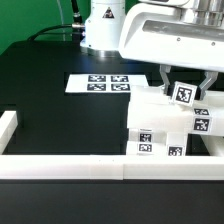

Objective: Assemble chair

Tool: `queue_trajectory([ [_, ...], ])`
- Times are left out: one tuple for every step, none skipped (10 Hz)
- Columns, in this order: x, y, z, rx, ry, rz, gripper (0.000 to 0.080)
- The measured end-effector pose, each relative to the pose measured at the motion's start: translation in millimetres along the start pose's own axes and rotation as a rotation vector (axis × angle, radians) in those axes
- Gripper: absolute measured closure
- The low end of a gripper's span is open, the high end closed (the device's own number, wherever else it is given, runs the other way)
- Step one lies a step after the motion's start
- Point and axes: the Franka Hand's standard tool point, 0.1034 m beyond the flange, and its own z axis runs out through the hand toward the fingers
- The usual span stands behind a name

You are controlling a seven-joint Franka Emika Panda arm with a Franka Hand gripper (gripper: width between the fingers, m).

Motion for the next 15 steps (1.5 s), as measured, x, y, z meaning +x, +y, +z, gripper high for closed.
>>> queue_trajectory([
  [0.1,0.5,0.1,0.001,-0.001,0.006,0.0515],
  [0.6,3.2,0.4,0.002,-0.005,0.026,0.0515],
  [1.2,5.4,0.6,0.002,-0.006,0.033,0.0515],
  [1.2,7.3,0.8,0.004,-0.010,0.047,0.0515],
  [1.2,10.3,0.9,0.015,-0.021,0.073,0.0515],
  [1.8,14.7,1.2,0.034,-0.036,0.111,0.0515],
  [2.7,18.7,1.5,0.047,-0.044,0.138,0.0515],
  [2.5,22.7,1.7,0.057,-0.063,0.167,0.0515],
  [2.5,22.0,1.6,0.053,-0.068,0.169,0.0515],
  [2.7,21.7,1.7,0.053,-0.067,0.168,0.0515],
  [2.8,22.2,1.8,0.053,-0.067,0.169,0.0515],
  [2.8,22.3,1.8,0.052,-0.067,0.169,0.0515],
  [2.8,22.4,1.8,0.052,-0.067,0.169,0.0515],
  [2.8,23.2,2.0,0.055,-0.069,0.175,0.0515],
  [3.6,28.4,2.5,0.081,-0.085,0.223,0.0515],
])
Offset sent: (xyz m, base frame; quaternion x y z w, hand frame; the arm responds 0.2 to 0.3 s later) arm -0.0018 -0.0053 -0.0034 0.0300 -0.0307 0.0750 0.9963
